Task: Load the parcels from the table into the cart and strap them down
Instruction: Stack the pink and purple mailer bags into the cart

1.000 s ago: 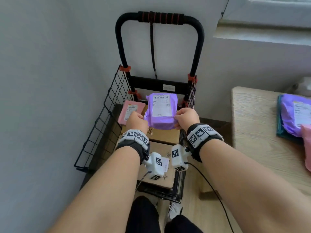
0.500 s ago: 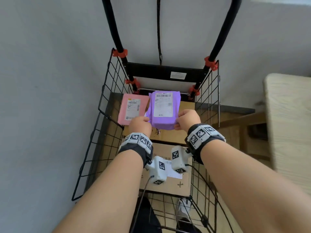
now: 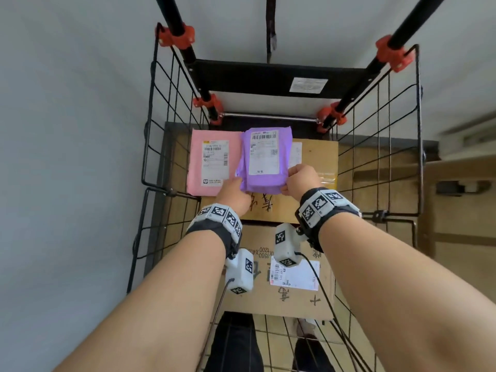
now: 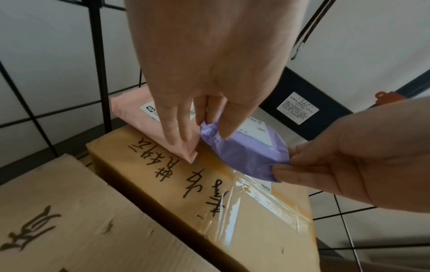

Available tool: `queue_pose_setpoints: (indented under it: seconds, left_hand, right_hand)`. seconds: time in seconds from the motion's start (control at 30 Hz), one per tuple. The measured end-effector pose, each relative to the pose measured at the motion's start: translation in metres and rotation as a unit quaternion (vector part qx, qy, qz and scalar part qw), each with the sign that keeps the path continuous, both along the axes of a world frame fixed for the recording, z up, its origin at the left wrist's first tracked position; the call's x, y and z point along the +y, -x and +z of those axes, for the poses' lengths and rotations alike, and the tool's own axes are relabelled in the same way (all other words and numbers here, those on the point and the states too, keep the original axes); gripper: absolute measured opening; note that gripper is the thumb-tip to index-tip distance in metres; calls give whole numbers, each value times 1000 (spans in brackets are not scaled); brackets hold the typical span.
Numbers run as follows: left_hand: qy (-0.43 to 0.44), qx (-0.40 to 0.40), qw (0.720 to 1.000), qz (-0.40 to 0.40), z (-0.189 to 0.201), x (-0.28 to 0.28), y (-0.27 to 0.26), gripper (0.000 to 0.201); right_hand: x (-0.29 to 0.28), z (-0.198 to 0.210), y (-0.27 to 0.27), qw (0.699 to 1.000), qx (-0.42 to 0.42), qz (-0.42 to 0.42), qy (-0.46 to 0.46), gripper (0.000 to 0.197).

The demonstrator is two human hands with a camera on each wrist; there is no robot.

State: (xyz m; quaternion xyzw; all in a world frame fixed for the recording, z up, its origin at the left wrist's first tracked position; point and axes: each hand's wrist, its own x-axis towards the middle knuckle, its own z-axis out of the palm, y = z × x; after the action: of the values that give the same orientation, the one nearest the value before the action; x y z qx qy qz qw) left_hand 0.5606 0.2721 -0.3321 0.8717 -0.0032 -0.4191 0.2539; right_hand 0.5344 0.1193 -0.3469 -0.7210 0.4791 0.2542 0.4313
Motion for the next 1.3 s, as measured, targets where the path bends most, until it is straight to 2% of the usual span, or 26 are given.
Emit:
queue_pose_setpoints:
  seconds: [0.1,0.2,0.4,0.53,0.63,0.8,1.0,1.2,1.3]
  left_hand:
    - [-7,29,999,-46,-8,1,-3,39]
    - [-18,41,996,-71,-11,3,-2,32]
    - [-37,21,998,-40,0,4,0,24]
    - [-52,-7,998,-30,16,-6,9,32]
    - [-39,-21,999,-8,39,-18,21,36]
    - [-23,-50,998,28,95,-44,53,54]
    - [-2,-115,993,36,158,-80,116,55]
    - [47,-151,987,-1,199,-123,168,59]
    - [58,-173,981,-63,215,-151,184,54]
  right_hand:
    - [3,-4,1,999,12,35,10,35]
    - [3,-3,5,997,34,63,7,39]
    - [-1,12,17,999,27,33,10,47]
    - [-9,35,29,1000,-3,20,1,54]
    - [-18,60,44,999,-32,27,14,51]
    - [-41,109,77,994,-87,49,37,39]
    - [-83,175,136,982,-173,47,56,36]
    - [-130,210,214,974,-213,-31,74,34]
    - [-152,223,248,971,-210,-67,97,34]
